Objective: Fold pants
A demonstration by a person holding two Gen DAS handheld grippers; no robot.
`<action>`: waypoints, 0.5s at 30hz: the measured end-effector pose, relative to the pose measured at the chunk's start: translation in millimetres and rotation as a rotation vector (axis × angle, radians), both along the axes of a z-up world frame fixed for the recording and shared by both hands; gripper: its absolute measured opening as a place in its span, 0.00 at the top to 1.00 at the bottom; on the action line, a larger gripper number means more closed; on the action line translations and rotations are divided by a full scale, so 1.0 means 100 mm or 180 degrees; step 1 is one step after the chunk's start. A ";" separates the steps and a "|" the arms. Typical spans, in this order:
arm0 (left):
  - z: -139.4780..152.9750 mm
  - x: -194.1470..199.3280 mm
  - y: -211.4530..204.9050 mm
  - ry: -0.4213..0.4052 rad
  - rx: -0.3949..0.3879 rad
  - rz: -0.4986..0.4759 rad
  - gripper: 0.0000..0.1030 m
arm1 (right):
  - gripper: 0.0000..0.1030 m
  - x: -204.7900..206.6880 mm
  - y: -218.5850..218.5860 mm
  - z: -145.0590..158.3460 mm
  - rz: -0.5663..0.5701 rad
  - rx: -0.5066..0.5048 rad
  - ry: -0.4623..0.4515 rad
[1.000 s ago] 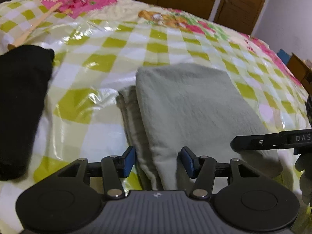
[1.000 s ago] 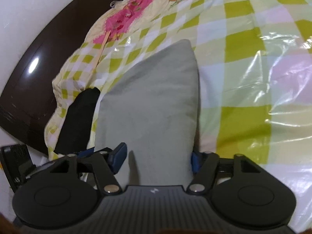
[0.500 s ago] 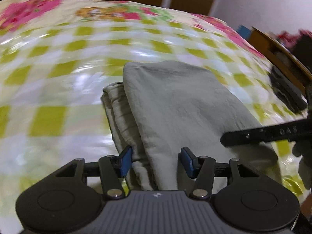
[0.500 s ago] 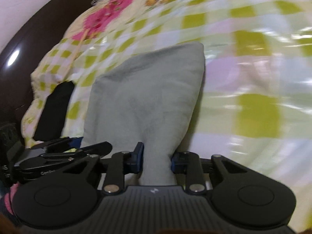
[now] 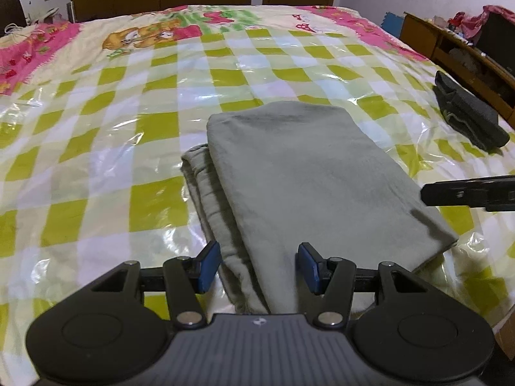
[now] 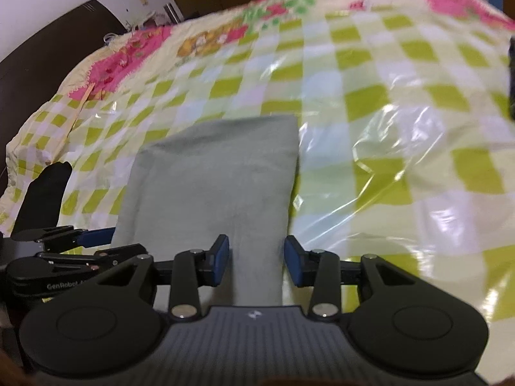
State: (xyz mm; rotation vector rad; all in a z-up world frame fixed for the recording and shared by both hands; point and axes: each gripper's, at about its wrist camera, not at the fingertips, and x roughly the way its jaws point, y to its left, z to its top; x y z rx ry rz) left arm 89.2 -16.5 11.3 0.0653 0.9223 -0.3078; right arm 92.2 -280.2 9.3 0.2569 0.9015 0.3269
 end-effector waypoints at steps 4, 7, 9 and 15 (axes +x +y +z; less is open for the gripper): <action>0.08 -0.09 -0.06 -0.0067 0.0041 -0.0001 0.37 | 0.60 -0.16 0.06 0.11 0.0064 0.0109 -0.0098; 0.14 -0.16 -0.10 -0.0100 0.0069 0.0009 0.36 | 0.59 -0.26 0.16 0.12 0.0150 0.0171 -0.0119; 0.17 -0.22 -0.11 -0.0142 0.0068 0.0034 0.33 | 0.58 -0.30 0.23 0.10 0.0186 0.0218 -0.0102; 0.23 -0.40 -0.12 -0.0252 0.0230 0.0217 0.13 | 0.58 -0.48 0.34 0.07 0.0219 0.0389 -0.0093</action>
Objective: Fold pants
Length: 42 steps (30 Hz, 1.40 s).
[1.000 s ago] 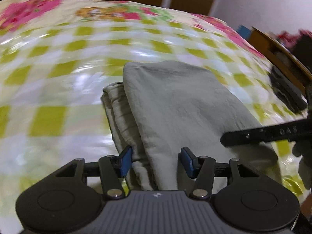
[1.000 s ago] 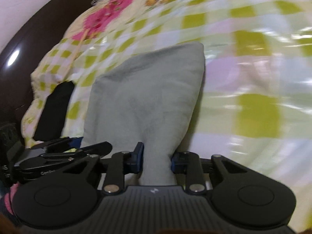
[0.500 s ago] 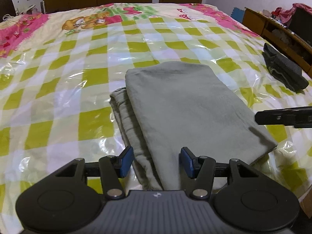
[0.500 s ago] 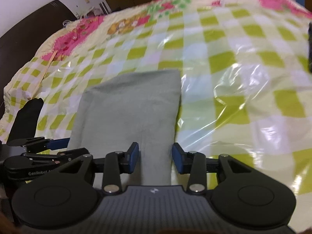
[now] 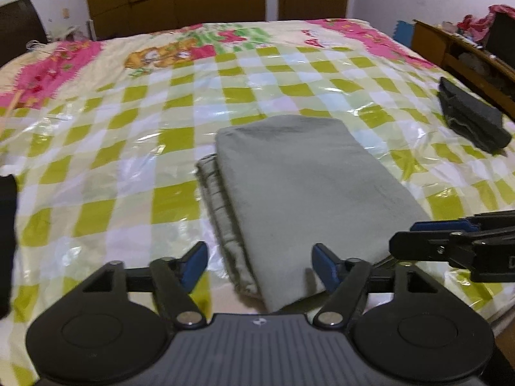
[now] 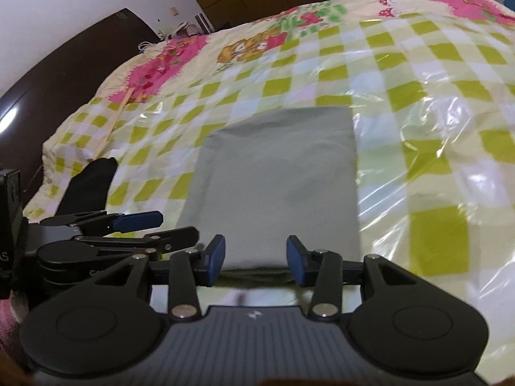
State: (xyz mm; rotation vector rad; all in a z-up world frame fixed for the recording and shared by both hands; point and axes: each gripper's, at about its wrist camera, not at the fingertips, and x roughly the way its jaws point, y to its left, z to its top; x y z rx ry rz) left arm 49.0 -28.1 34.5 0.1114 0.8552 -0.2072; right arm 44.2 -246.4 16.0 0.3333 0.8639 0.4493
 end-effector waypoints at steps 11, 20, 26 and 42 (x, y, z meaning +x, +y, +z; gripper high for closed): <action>-0.07 -0.27 0.06 -0.0086 0.0263 0.0216 0.00 | 0.56 -0.27 0.00 -0.08 -0.0111 0.0078 0.0066; -0.16 -0.45 0.09 0.0029 0.0216 0.0210 0.00 | 0.54 -0.41 0.07 -0.23 -0.0175 -0.0020 0.0206; -0.19 -0.49 0.14 0.0134 0.0094 0.0283 0.00 | 0.43 -0.49 0.11 -0.21 -0.0303 -0.0153 0.0181; -0.21 -0.57 0.14 0.0137 0.0095 0.0340 0.00 | 0.14 -0.56 0.15 -0.21 -0.0527 -0.0306 0.0180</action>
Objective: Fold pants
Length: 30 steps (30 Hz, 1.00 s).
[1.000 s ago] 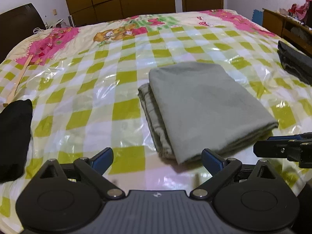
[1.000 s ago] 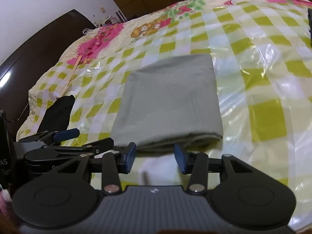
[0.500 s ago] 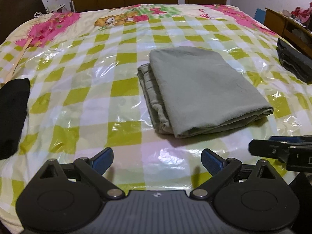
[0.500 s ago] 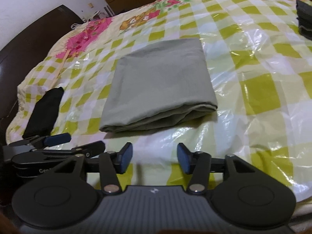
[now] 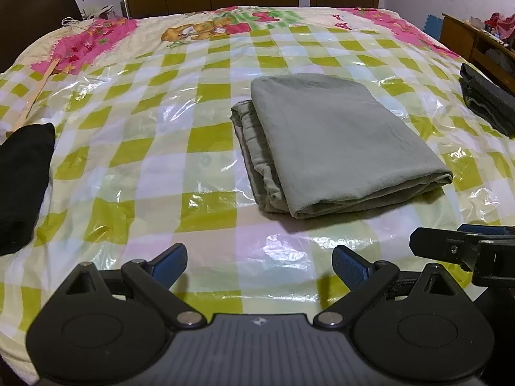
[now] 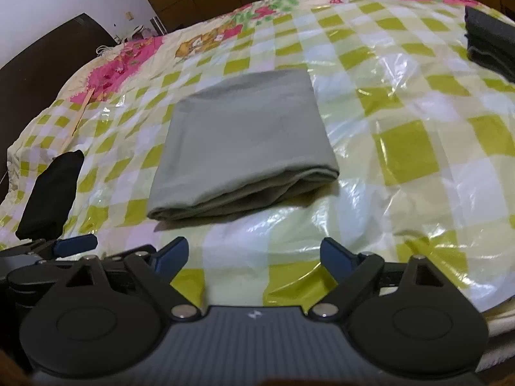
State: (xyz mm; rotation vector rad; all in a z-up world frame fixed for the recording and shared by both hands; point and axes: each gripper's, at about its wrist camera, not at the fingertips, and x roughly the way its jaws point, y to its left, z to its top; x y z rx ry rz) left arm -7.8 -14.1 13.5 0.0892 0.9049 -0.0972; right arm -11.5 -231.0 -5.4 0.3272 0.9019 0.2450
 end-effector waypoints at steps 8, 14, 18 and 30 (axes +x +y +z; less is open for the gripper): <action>-0.02 0.00 -0.02 0.0022 0.0025 -0.0007 0.00 | 0.14 0.00 -0.03 0.01 -0.0101 0.0025 0.0010; -0.09 0.05 0.04 0.0136 -0.0111 0.0051 0.00 | 0.14 0.00 -0.02 -0.03 -0.0123 0.0033 0.0055; -0.13 0.06 0.06 0.0189 -0.0150 0.0083 0.00 | 0.14 0.00 0.03 -0.04 -0.0071 -0.0019 0.0076; -0.12 0.06 0.13 0.0143 -0.0248 0.0114 0.00 | 0.14 0.03 0.14 -0.09 -0.0077 -0.0355 0.0169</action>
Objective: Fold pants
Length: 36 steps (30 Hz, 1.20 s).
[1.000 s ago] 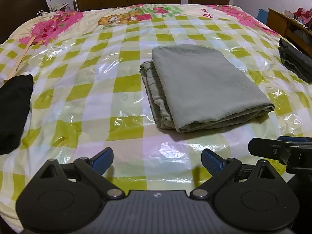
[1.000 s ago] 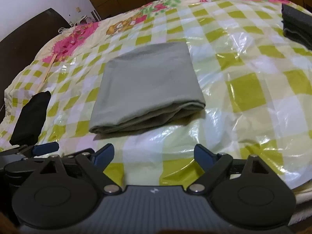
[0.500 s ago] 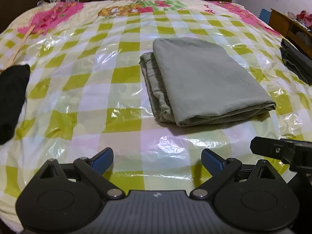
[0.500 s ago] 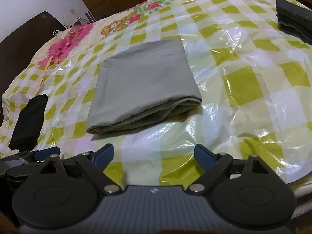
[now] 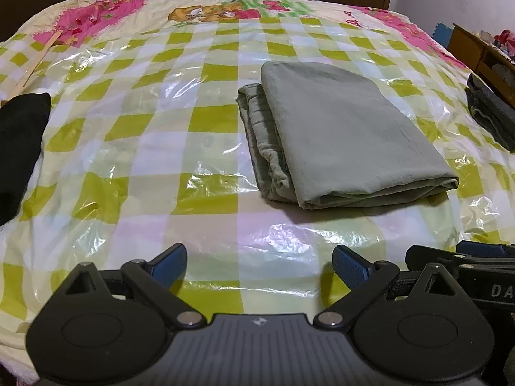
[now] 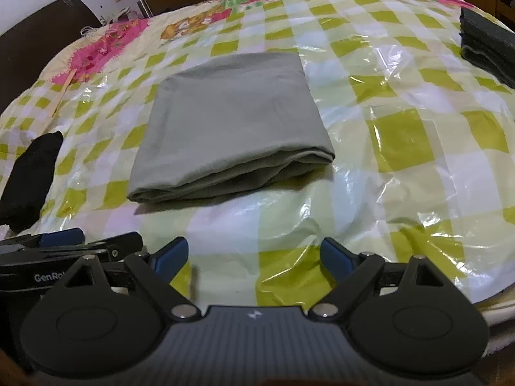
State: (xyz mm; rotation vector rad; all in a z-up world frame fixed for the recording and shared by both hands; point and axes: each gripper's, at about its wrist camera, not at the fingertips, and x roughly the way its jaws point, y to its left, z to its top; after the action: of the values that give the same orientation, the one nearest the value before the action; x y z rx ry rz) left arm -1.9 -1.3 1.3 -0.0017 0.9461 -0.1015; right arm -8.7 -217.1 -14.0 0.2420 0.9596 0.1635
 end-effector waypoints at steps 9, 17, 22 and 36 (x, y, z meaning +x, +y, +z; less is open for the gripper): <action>0.00 -0.02 -0.05 -0.0027 0.0062 -0.0091 0.00 | 0.13 0.04 -0.02 -0.04 -0.0030 -0.0025 0.0070; -0.01 -0.01 -0.04 -0.0017 0.0060 -0.0072 0.00 | 0.11 0.07 0.00 -0.06 -0.0018 -0.0070 0.0099; -0.02 -0.01 -0.04 0.0000 0.0061 -0.0075 0.00 | 0.11 0.07 -0.01 -0.06 -0.0028 -0.0063 0.0107; -0.03 -0.01 -0.05 -0.0023 0.0105 -0.0039 0.00 | 0.10 0.09 -0.01 -0.09 -0.0021 -0.0089 0.0146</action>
State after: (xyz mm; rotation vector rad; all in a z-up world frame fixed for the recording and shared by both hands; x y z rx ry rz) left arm -2.6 -6.6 -1.9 0.0350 0.9404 -0.0972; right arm 0.2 -217.9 -22.5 0.2241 1.0059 0.1389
